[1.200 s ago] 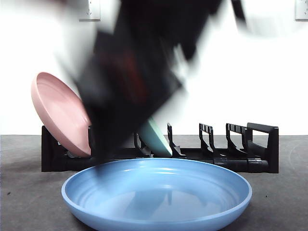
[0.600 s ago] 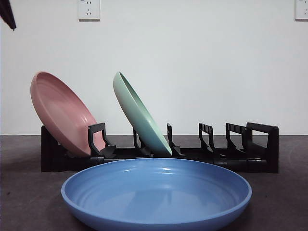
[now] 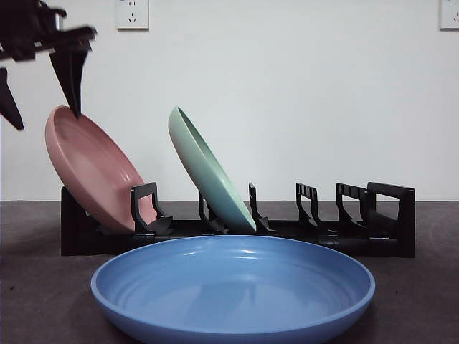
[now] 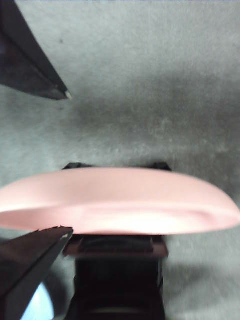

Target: Place the plate

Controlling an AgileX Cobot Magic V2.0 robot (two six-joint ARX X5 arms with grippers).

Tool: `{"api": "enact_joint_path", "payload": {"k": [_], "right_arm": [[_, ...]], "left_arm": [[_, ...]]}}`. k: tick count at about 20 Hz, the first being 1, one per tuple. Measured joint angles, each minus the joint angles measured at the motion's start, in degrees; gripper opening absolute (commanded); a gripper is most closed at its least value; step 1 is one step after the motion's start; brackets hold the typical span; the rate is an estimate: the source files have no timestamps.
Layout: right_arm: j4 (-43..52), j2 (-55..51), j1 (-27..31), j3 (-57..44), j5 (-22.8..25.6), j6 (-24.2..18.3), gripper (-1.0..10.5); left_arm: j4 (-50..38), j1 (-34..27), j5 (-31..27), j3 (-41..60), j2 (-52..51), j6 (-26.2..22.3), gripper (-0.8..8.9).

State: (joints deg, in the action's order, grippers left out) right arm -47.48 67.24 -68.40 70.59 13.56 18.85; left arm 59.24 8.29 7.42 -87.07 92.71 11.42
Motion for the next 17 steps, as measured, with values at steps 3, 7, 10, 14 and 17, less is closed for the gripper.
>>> {"api": "enact_joint_path", "payload": {"k": [3,7,10,14,17], "right_arm": [[0.0,0.0,0.0,0.0,0.1,0.7,2.0],[0.0,0.0,0.0,0.0,0.2,0.9,2.0],[0.0,0.0,0.0,0.0,0.1,0.9,2.0],[-0.2,0.0,0.0,0.0,0.1,0.9,2.0],[-1.2,0.0,0.0,0.0,0.2,0.9,2.0]], "left_arm": [[-1.9,0.0,0.0,0.0,0.9,0.0,2.13],[-3.4,0.0,0.0,0.0,0.9,0.0,1.49],[-3.4,0.1,0.1,0.0,0.9,0.1,0.75],[-3.3,0.1,-0.1,-0.1,0.9,0.7,0.51],[-2.2,0.1,-0.4,-0.8,0.9,0.7,0.15]]}}
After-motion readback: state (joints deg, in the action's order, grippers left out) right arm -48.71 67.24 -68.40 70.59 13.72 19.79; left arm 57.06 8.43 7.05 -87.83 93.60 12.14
